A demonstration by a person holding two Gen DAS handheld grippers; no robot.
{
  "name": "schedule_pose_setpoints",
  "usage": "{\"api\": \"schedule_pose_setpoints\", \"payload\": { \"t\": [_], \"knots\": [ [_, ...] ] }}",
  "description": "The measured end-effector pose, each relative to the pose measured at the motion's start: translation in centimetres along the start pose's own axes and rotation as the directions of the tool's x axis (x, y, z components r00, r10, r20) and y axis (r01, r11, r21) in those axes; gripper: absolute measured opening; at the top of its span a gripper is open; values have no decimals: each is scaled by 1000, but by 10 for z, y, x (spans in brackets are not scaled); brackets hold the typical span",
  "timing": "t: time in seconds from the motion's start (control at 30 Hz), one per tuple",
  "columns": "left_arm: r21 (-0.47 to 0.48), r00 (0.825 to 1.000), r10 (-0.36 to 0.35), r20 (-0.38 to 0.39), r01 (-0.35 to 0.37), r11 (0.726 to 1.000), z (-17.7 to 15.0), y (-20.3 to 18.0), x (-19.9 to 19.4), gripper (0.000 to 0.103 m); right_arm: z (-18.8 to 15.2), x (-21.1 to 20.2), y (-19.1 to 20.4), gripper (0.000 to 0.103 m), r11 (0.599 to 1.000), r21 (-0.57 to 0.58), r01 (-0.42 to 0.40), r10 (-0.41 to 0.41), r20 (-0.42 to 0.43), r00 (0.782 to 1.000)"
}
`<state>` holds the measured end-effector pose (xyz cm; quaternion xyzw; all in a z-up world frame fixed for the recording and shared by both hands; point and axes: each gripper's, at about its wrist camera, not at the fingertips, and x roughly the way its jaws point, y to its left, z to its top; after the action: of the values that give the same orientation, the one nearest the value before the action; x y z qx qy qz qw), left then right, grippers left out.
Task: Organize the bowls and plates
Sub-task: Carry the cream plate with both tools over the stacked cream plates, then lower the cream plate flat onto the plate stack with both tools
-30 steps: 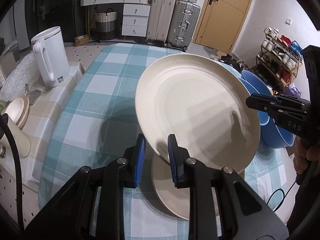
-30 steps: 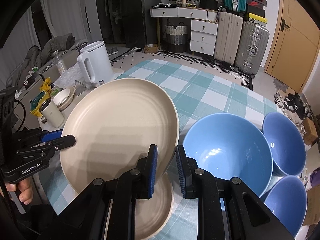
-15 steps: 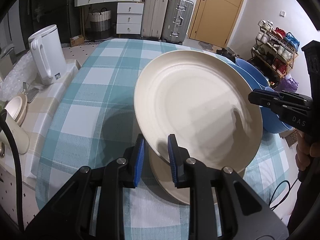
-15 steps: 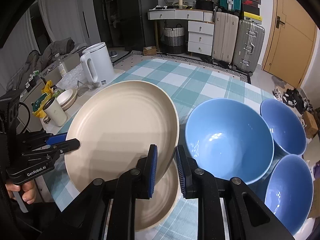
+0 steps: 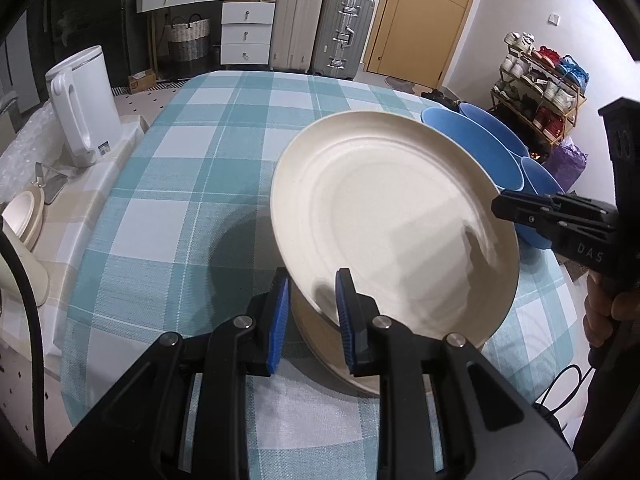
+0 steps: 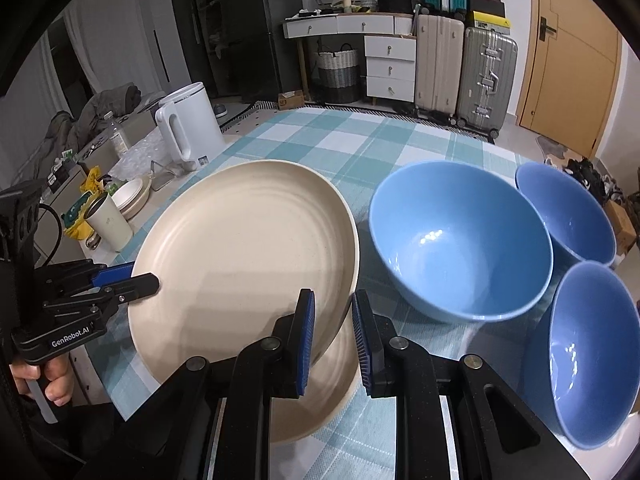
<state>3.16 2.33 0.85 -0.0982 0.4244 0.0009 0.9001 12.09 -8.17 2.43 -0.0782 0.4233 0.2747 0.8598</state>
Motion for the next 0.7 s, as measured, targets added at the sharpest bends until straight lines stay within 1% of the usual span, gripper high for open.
{"api": "schedule_pose_setpoints", "payload": {
  "t": [0.17,0.4,0.7],
  "knots": [
    [6,1000,-8,-5,8,1000,-3,-1,4,19,-12,3,-5,20,1000,30,-3,3,-11,1000],
    [23,1000,-5,-24,6,1000,-7,-3,12,19,-19,2,-5,20,999,46,4,-4,-6,1000],
    [60,999,28,-40,-25,998,-12,-7,21,19,-30,4,-3,21,998,60,15,-15,-13,1000]
  ]
}}
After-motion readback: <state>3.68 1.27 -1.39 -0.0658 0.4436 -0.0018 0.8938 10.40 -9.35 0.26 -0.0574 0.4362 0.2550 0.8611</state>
